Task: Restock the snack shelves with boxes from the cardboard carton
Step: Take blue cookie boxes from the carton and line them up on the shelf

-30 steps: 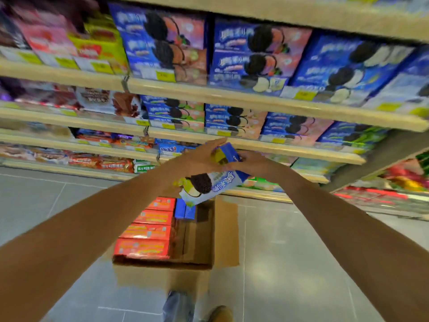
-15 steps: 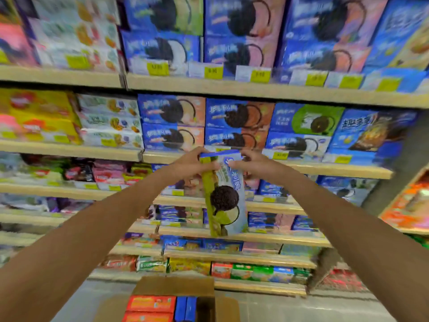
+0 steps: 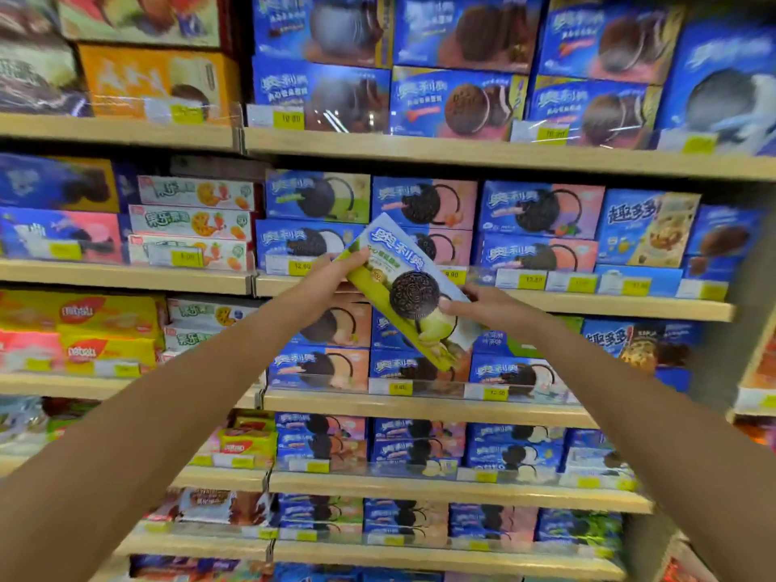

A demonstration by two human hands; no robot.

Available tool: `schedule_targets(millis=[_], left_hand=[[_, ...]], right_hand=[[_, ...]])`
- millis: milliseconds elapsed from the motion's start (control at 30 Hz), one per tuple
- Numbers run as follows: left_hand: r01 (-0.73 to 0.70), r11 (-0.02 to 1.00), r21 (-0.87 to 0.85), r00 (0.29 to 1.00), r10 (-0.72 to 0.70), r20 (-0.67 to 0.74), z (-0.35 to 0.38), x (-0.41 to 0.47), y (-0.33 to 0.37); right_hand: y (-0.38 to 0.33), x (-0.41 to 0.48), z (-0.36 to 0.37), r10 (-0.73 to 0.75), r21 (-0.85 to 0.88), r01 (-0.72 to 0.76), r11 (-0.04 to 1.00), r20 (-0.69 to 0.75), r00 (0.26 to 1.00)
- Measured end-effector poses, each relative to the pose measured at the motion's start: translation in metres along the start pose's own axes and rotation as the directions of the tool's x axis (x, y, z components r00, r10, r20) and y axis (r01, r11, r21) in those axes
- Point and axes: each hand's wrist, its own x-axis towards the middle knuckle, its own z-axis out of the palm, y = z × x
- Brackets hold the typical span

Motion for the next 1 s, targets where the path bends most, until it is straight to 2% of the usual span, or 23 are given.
schedule_targets(millis=[133,200,367,433,567,667,767,900,1000], left_hand=[[-0.04,0.989,-0.142,0.997,0.03,-0.07,-0.02,0.01,0.02],[-0.046,0.974,-0.224,0.995,0.025,-0.095,-0.031,0.016,0.025],[-0.069,0.889,-0.453,0.991,0.009,-0.133,-0.058,0.032,0.025],[-0.085,0.881,-0.465,0.987,0.009,-0.163,-0.067,0.041,0.025],[-0.158,0.879,-0.451,0.973,0.062,-0.221,-0.083,0.063,0.024],[-0.157,0.94,-0.302,0.967,0.085,-0.239,-0.1,0.079,0.025],[-0.124,0.992,-0.031,0.954,0.111,-0.277,-0.114,0.097,0.025],[-0.136,0.954,0.268,0.918,0.223,-0.327,-0.126,0.12,0.022],[-0.123,0.91,0.395,0.883,0.282,-0.375,-0.135,0.136,0.017]], right_hand=[[-0.022,0.018,-0.006,0.043,0.023,-0.04,0.999,-0.144,0.989],[-0.031,0.028,-0.005,0.068,0.116,-0.045,0.992,-0.206,0.976],[-0.054,0.057,0.005,0.058,0.305,0.015,0.952,-0.229,0.972],[-0.065,0.07,0.012,0.029,0.329,0.065,0.942,-0.276,0.961],[-0.081,0.094,0.02,0.013,0.265,0.089,0.96,-0.359,0.933],[-0.086,0.114,0.021,-0.023,0.251,0.132,0.959,-0.396,0.918],[-0.092,0.14,0.023,-0.057,0.248,0.173,0.953,-0.415,0.908],[-0.097,0.172,0.026,-0.053,0.256,0.175,0.95,-0.424,0.904],[-0.101,0.19,0.033,-0.071,0.268,0.201,0.942,-0.427,0.902]])
